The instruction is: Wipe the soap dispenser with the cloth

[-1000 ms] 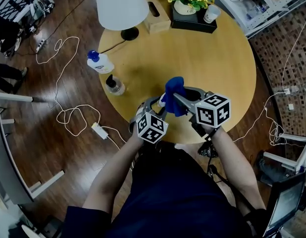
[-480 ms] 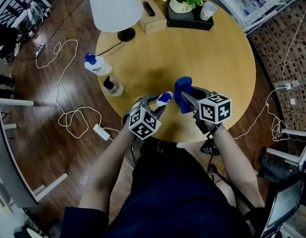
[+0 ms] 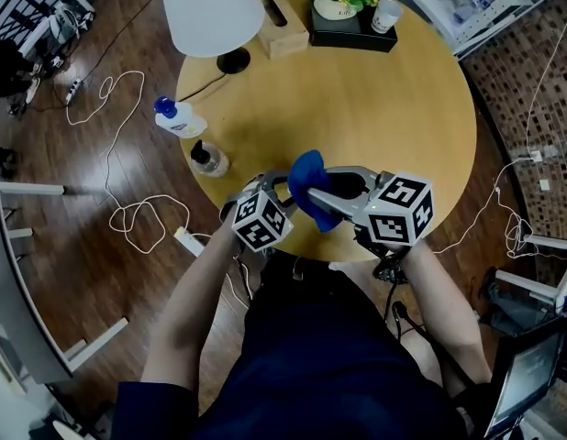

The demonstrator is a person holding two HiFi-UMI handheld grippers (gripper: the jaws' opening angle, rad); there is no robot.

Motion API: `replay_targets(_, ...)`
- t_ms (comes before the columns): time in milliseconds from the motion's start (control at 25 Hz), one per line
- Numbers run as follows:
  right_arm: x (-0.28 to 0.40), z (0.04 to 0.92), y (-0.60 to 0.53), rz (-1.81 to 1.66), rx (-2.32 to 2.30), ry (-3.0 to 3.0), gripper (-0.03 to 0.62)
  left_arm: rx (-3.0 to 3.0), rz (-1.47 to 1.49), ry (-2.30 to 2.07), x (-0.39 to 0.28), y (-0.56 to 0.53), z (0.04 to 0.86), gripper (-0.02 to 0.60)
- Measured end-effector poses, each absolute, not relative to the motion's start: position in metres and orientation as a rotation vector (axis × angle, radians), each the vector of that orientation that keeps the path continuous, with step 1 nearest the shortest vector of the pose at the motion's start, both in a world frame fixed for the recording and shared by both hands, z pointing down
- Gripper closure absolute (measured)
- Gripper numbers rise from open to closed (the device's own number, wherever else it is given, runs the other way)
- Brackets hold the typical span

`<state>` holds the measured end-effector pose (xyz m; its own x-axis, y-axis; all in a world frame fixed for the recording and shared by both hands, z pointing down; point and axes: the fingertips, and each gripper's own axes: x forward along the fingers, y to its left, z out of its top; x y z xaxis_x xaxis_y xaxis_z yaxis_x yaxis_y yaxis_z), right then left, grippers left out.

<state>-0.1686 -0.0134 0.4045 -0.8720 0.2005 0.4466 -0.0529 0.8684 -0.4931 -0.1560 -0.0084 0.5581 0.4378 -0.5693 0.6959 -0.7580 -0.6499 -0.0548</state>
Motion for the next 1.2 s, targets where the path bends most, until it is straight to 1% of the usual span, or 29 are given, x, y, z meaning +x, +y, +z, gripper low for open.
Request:
replay_targets(160, -0.168, 0.443, -0.029, 0.655, 0.068, -2.433, 0.492, 2.422, 1.016, -1.162, -0.156, -0.009, 0.558, 0.407)
replay_targets(560, -0.161, 0.449, -0.051, 0.853, 0.186, -2.479, 0.492, 2.405, 1.021, -1.176, -0.160, -0.009, 0.559, 0.407)
replay_targets(760, -0.137, 0.483, -0.073, 0.809, 0.343, -2.390, 0.493, 2.390, 1.042, -1.187, -0.161, -0.008, 0.561, 0.405)
replay_targets(880, -0.123, 0.500, -0.076, 0.880, 0.381, -2.364, 0.493, 2.368, 1.113, -1.198, -0.163, -0.004, 0.565, 0.404)
replay_targets(920, -0.120, 0.500, -0.074, 0.913, 0.380, -2.372, 0.493, 2.364, 1.138, -1.208, -0.165, -0.001, 0.565, 0.371)
replay_targets(960, -0.120, 0.497, -0.072, 0.942, 0.365, -2.389, 0.493, 2.366, 1.146, -1.231, -0.166, 0.002, 0.561, 0.314)
replay_targets(1000, -0.122, 0.491, -0.069, 0.963, 0.338, -2.413, 0.493, 2.370, 1.133, -1.266, -0.167, 0.004, 0.552, 0.296)
replay_targets(1120, -0.134, 0.479, -0.061, 0.946, 0.246, -2.461, 0.493, 2.367, 1.044, -1.373, -0.170, 0.003, 0.520, 0.291)
replay_targets(1200, -0.144, 0.485, -0.059, 0.916, 0.217, -2.451, 0.493, 2.363, 1.037, -1.379, -0.167, -0.001, 0.510, 0.299)
